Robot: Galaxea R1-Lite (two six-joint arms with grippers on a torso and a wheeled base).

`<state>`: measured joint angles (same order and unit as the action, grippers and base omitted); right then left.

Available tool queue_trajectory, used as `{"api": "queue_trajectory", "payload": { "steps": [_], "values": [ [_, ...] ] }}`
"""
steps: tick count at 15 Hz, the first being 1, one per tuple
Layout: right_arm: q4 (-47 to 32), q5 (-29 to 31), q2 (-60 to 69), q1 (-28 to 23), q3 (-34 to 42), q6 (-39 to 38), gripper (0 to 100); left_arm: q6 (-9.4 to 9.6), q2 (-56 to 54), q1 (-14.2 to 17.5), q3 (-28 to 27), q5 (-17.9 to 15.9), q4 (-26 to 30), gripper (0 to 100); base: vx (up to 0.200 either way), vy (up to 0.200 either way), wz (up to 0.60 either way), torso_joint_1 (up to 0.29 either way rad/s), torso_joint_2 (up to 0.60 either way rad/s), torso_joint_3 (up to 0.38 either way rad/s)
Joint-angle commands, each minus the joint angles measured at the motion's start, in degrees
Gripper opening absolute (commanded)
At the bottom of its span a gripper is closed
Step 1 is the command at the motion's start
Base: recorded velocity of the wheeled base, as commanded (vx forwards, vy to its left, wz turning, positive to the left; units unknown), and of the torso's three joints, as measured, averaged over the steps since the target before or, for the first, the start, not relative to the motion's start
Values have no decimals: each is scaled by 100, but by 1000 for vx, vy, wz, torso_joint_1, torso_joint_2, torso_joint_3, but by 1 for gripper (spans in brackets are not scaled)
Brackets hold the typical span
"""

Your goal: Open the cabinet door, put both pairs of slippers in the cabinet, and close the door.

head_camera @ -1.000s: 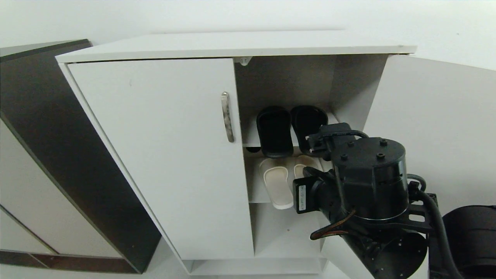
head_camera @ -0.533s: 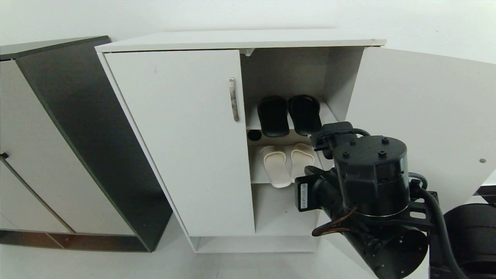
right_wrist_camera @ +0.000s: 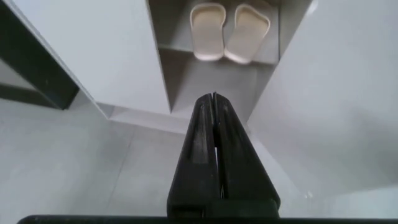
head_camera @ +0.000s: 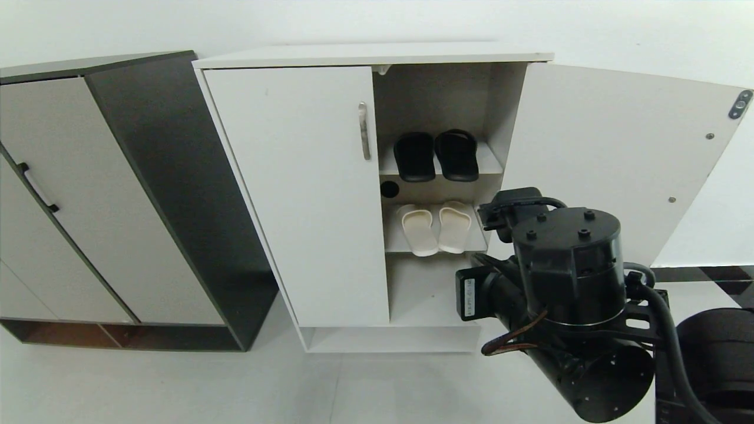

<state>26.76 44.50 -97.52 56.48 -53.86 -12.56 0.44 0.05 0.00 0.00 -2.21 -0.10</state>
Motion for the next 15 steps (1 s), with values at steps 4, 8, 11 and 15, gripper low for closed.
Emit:
{"api": "queue_trajectory", "payload": {
  "steps": [4,8,11,15],
  "values": [
    [-4,-2,5,-14,33,8,0,0,4,0,0,1,1,0,0,0,0,0,0,0],
    [-4,-2,-3,-14,68,16,0,-9,4,0,0,1,1,0,0,0,0,0,0,0],
    [5,-2,-30,-14,68,16,0,-9,4,0,0,1,1,0,0,0,0,0,0,0],
    [5,-2,-65,-40,68,8,0,-9,4,0,0,1,1,0,0,0,0,0,0,0]
  ]
}}
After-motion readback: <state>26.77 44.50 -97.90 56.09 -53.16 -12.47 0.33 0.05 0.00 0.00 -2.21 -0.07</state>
